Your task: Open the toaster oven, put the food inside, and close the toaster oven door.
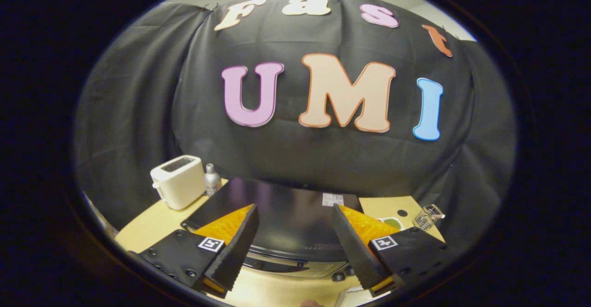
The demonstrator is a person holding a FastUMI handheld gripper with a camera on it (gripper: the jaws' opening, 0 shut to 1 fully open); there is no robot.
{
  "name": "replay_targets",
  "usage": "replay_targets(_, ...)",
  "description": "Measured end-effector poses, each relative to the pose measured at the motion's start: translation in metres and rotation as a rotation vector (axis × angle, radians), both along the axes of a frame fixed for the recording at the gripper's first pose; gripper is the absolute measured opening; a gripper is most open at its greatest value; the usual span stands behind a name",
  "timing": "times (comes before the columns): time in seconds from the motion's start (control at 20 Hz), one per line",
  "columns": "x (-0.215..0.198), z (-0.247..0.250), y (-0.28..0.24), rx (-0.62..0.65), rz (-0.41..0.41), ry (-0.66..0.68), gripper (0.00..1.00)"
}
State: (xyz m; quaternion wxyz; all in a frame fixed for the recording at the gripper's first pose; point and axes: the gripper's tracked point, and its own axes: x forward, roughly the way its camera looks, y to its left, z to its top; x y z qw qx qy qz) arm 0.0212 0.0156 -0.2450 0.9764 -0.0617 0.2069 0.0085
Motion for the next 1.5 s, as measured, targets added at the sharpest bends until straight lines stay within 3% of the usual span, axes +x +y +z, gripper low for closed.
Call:
replay_targets(0.4,-0.002,-0.059,0.001,-0.025,0.011,0.081,1.0)
replay_targets(0.65,-0.007,-0.062,0.0,-0.028,0.013,0.079,1.0)
replay_targets(0.9,-0.034,-0.062,0.007,0.002,0.033,0.079,0.99)
replay_targets(1.5,-0.111,-0.089,0.011,0.125,0.048,0.221,0.99)
